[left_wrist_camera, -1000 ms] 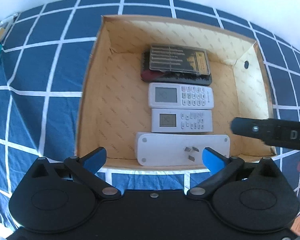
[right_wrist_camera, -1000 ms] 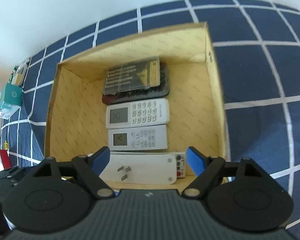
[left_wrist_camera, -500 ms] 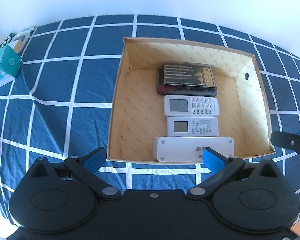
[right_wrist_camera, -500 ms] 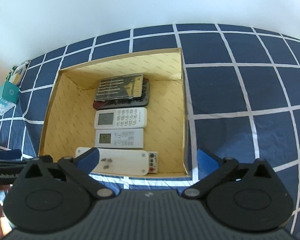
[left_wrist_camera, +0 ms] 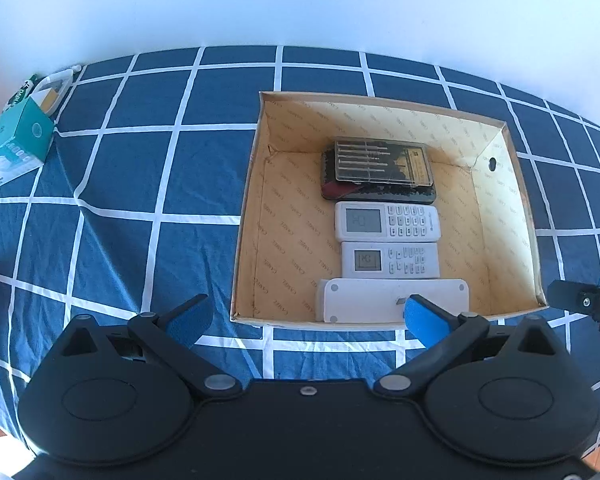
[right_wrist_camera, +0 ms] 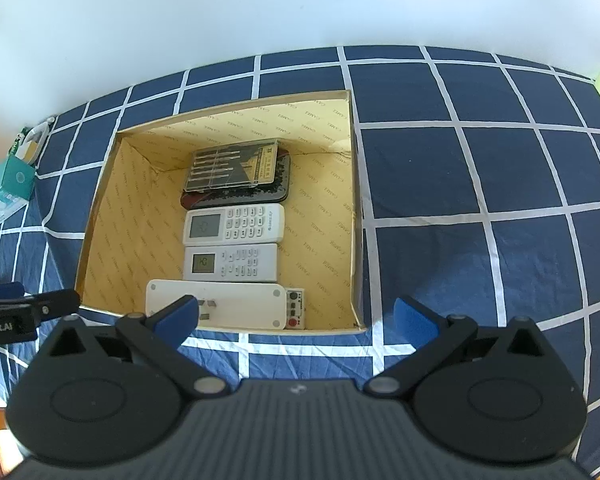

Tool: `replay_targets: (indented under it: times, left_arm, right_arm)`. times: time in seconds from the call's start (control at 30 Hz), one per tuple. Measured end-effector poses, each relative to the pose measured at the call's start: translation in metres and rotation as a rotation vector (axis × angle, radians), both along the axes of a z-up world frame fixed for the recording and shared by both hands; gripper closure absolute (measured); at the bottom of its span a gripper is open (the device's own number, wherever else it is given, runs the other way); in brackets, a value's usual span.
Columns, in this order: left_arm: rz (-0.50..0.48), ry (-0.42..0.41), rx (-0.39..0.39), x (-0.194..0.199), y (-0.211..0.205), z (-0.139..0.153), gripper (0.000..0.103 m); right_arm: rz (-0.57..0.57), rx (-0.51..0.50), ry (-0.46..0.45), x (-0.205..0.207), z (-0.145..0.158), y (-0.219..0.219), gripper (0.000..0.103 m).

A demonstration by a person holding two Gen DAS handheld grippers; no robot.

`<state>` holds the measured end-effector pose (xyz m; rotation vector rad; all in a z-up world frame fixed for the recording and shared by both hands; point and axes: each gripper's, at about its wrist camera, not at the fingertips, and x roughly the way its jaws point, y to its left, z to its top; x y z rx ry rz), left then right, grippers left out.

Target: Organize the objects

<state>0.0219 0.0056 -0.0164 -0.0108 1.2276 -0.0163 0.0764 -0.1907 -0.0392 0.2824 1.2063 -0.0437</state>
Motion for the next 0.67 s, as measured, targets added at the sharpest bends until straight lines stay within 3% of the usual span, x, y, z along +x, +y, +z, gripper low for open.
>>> replay_targets:
  times: [0.67]
  left_arm:
    - [-0.007,0.004,0.019,-0.0020,-0.0023,0.0039,0.000]
  right_arm:
    - [0.009,-0.005,0.003,-0.0042,0.0021,0.0031,0.000]
